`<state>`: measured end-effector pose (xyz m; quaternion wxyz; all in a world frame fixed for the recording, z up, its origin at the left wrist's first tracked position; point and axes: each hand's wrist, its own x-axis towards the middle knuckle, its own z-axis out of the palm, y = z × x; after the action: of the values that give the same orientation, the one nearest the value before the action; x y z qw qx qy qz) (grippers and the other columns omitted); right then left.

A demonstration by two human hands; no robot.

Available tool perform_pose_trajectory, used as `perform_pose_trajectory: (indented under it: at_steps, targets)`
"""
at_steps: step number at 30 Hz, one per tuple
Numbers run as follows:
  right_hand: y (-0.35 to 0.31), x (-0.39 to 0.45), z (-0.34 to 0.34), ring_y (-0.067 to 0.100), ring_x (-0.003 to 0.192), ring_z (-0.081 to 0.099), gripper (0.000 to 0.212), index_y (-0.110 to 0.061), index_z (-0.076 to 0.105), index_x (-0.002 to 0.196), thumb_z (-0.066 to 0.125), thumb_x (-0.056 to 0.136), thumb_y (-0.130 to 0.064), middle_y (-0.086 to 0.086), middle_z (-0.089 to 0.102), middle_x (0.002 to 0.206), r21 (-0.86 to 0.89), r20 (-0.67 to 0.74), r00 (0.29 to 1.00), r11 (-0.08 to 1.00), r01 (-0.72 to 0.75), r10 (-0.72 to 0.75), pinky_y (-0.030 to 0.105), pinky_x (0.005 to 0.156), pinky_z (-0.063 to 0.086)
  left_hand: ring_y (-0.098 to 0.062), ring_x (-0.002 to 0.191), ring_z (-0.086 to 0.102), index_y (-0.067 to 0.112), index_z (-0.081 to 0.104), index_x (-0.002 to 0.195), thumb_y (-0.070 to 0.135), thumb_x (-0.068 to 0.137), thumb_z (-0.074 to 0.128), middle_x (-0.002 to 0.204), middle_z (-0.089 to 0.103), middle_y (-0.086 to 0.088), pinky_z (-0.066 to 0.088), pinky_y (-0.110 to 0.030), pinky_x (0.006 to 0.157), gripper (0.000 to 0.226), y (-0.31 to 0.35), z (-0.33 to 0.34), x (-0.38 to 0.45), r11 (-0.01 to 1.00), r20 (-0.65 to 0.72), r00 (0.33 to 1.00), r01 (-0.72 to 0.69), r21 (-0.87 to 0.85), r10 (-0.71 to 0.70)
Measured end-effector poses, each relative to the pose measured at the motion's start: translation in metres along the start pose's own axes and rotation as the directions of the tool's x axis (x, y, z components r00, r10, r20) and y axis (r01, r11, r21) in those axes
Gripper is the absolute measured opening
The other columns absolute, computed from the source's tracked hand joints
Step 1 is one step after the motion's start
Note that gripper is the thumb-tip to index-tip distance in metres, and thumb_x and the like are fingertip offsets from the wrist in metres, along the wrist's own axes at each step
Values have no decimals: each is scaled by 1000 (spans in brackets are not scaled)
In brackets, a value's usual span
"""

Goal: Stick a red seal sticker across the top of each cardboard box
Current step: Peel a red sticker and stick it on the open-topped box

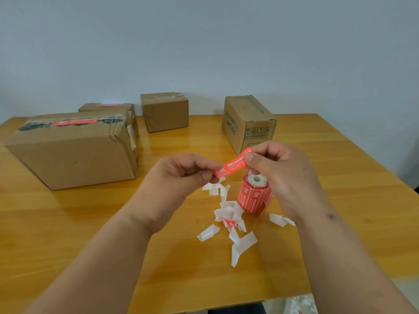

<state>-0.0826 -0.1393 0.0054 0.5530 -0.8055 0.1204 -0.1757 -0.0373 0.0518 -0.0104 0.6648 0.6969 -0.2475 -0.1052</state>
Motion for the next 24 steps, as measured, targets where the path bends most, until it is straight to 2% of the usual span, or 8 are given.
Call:
perform_pose_trajectory:
  at_steps: [4, 7, 10, 13, 16, 18, 20, 24]
  targets:
    - [4, 2, 0, 7, 74, 65, 4, -29, 74, 82, 71, 84, -26, -11, 71, 75, 84, -82, 996, 996, -27, 34, 27, 71, 52, -22, 94, 69, 22, 68, 112, 10, 98, 50, 97, 75, -4, 52, -38, 84, 26, -4, 1, 6, 975, -170, 970, 148, -165, -176]
    - [3, 1, 3, 7, 76, 65, 4, -30, 74, 84, 71, 84, -27, -11, 71, 76, 67, -35, 999, 998, 8, -6, 25, 71, 52, -12, 83, 67, 23, 71, 102, 39, 90, 59, 85, 73, 5, 54, -34, 82, 24, -1, 12, 11, 970, -134, 961, 242, -19, -242]
    - [0, 4, 1, 2, 74, 65, 6, -32, 75, 87, 70, 85, -29, -14, 72, 76, 34, 14, 999, 999, 37, -37, 21, 70, 49, -13, 70, 62, 13, 72, 86, 23, 89, 66, 70, 68, 2, 53, -31, 73, 12, 0, 19, 18, 966, -131, 957, 255, -47, -259]
    - [-1, 11, -5, -3, 78, 64, 9, -37, 73, 91, 66, 88, -32, -18, 72, 77, -83, 42, 998, 995, 59, -56, 19, 73, 50, -14, 68, 60, 10, 73, 84, 18, 88, 68, 68, 67, 1, 53, -30, 70, 11, 1, 18, 28, 965, -167, 950, 263, -19, -262]
    - [-5, 24, -12, -5, 81, 60, 26, -38, 64, 118, 59, 92, -37, -25, 65, 83, -317, 44, 992, 940, 124, -116, 10, 67, 46, -12, 68, 60, 12, 74, 84, 20, 88, 69, 70, 68, 2, 54, -27, 71, 10, 7, 16, 42, 965, -182, 957, 246, 93, -226]
    - [-8, 42, -19, -6, 80, 54, 44, -33, 49, 137, 56, 94, -38, -23, 58, 86, -370, -27, 991, 922, 112, -131, 18, 70, 40, -11, 67, 58, 11, 73, 85, 19, 89, 67, 74, 68, 0, 54, -28, 72, 10, 9, 12, 59, 966, -234, 947, 245, 80, -221]
    - [-6, 66, -25, 0, 83, 53, 51, -28, 42, 142, 54, 93, -38, -18, 58, 90, -382, -97, 989, 922, 66, -111, 25, 79, 41, -11, 69, 59, 14, 73, 90, 19, 93, 63, 81, 69, -2, 55, -29, 69, 11, 7, 6, 80, 959, -296, 915, 281, -25, -276]
    - [11, 119, -20, 21, 116, 53, 69, -28, 35, 142, 56, 82, -56, -6, 56, 123, -559, -93, 994, 829, -10, -51, 44, 94, 47, -13, 84, 62, 19, 72, 103, 17, 99, 53, 104, 71, -4, 53, -30, 68, 19, -1, 4, 118, 913, -281, 874, 343, -220, -396]
